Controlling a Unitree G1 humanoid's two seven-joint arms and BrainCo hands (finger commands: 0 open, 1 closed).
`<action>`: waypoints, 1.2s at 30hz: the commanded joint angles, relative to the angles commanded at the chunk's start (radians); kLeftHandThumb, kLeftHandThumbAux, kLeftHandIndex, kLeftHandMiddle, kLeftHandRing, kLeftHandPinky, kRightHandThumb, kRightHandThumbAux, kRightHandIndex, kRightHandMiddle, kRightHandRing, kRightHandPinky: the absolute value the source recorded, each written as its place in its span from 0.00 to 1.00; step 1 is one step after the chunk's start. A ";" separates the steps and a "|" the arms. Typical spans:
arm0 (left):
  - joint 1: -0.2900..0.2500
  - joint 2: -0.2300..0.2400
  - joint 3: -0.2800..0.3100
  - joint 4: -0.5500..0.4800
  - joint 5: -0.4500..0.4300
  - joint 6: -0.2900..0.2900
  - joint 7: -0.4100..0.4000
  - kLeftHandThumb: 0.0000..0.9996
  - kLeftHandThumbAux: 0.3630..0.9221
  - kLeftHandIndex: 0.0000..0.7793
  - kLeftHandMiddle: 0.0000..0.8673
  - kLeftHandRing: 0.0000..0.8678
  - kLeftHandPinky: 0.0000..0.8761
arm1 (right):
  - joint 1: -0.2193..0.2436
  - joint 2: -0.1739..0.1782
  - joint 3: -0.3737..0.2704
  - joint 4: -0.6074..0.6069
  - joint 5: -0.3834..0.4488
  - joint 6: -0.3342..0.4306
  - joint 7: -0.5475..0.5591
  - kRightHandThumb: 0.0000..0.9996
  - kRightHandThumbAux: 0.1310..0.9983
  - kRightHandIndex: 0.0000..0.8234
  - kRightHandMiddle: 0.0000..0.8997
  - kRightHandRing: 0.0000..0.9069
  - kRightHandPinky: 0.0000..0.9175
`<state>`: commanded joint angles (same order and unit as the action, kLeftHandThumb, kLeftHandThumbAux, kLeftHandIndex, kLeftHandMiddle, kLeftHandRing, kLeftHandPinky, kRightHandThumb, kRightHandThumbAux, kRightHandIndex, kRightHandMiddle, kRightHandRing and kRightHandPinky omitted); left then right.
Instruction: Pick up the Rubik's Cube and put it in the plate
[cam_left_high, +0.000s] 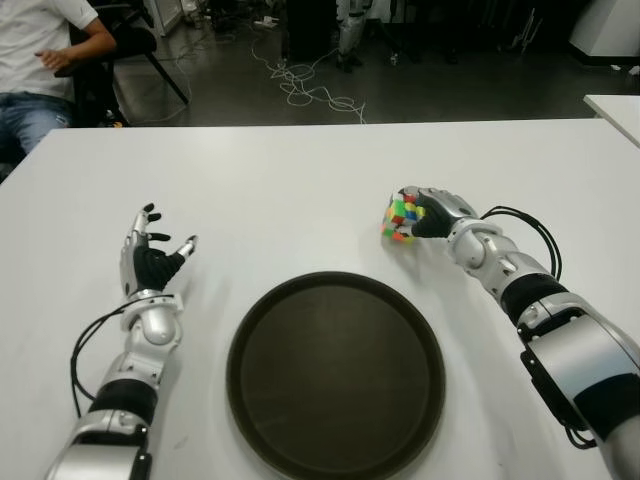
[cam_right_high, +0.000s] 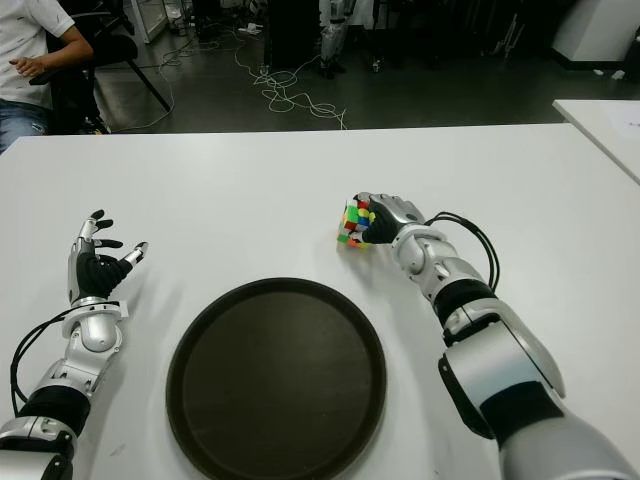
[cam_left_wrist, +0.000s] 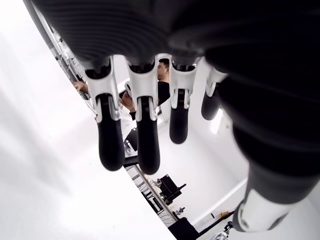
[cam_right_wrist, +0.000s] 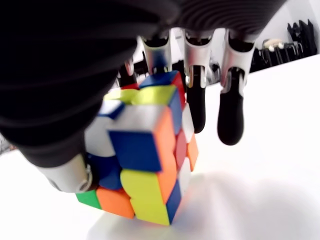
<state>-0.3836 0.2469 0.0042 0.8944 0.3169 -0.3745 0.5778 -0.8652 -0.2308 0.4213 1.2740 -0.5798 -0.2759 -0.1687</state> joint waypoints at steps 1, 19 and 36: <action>0.000 0.000 0.000 0.000 0.000 -0.002 0.000 0.00 0.64 0.00 0.64 0.85 0.86 | 0.000 0.001 -0.004 0.000 0.003 0.000 0.000 0.85 0.63 0.49 0.62 0.78 0.77; 0.003 -0.002 0.000 -0.012 0.003 0.006 0.007 0.00 0.66 0.00 0.68 0.86 0.87 | 0.006 0.020 -0.059 -0.005 0.065 0.016 0.012 0.85 0.63 0.50 0.65 0.85 0.85; 0.010 0.000 0.003 -0.029 -0.005 0.030 -0.018 0.00 0.63 0.00 0.32 0.54 0.55 | 0.016 0.020 -0.065 -0.025 0.073 0.000 -0.021 0.86 0.62 0.51 0.64 0.87 0.85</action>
<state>-0.3733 0.2466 0.0070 0.8652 0.3115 -0.3440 0.5598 -0.8494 -0.2111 0.3563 1.2488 -0.5068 -0.2763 -0.1892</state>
